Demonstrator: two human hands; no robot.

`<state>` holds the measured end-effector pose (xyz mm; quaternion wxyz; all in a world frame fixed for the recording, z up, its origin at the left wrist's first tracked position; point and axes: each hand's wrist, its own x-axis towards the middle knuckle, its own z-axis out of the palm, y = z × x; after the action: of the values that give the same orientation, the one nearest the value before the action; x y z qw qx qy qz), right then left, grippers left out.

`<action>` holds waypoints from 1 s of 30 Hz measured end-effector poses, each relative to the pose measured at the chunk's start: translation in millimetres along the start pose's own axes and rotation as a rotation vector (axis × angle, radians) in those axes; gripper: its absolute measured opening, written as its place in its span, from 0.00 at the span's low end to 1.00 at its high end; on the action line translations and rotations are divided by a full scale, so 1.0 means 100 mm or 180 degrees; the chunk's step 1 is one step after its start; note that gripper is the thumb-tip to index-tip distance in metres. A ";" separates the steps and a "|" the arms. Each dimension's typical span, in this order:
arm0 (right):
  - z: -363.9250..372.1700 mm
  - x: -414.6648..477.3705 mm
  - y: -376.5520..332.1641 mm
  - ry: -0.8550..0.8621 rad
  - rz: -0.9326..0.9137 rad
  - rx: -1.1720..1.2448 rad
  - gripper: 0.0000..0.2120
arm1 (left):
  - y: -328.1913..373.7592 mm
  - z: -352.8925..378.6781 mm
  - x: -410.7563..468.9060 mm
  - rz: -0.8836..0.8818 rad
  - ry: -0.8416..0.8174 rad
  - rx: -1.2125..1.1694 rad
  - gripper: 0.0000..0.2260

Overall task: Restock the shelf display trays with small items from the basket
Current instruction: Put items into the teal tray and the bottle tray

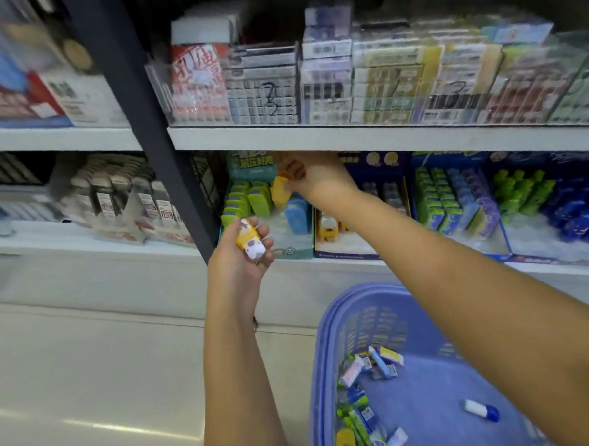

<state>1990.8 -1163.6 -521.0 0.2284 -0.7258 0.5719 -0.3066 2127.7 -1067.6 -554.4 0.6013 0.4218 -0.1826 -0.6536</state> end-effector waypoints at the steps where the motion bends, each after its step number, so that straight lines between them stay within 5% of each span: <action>1: 0.04 0.08 -0.01 -0.0139 0.0022 -0.0168 0.14 | 0.03 -0.04 0.02 0.0027 -0.0009 -0.0027 0.13; 6: 0.23 0.25 -0.06 -0.0581 -0.0071 -0.1112 0.14 | 0.01 -0.12 0.07 -0.0059 0.0100 -0.0142 0.14; 12: 0.13 0.29 -0.11 -0.0788 0.0021 -0.1185 0.13 | -0.13 -0.10 0.10 -0.0165 0.0045 -0.0109 0.15; 21: 0.26 0.13 -0.02 -0.0247 0.0077 -0.1955 0.07 | -0.13 -0.05 0.10 0.0027 0.0144 -0.0279 0.11; 30: 0.23 0.19 -0.11 -0.0308 -0.0579 -0.2392 0.07 | -0.18 -0.10 0.06 0.0318 0.0309 0.0606 0.07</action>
<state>2017.8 -1179.3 -526.3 -0.0548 -0.8203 0.5662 -0.0601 2124.0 -1066.4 -575.6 0.5985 0.4985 -0.2353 -0.5813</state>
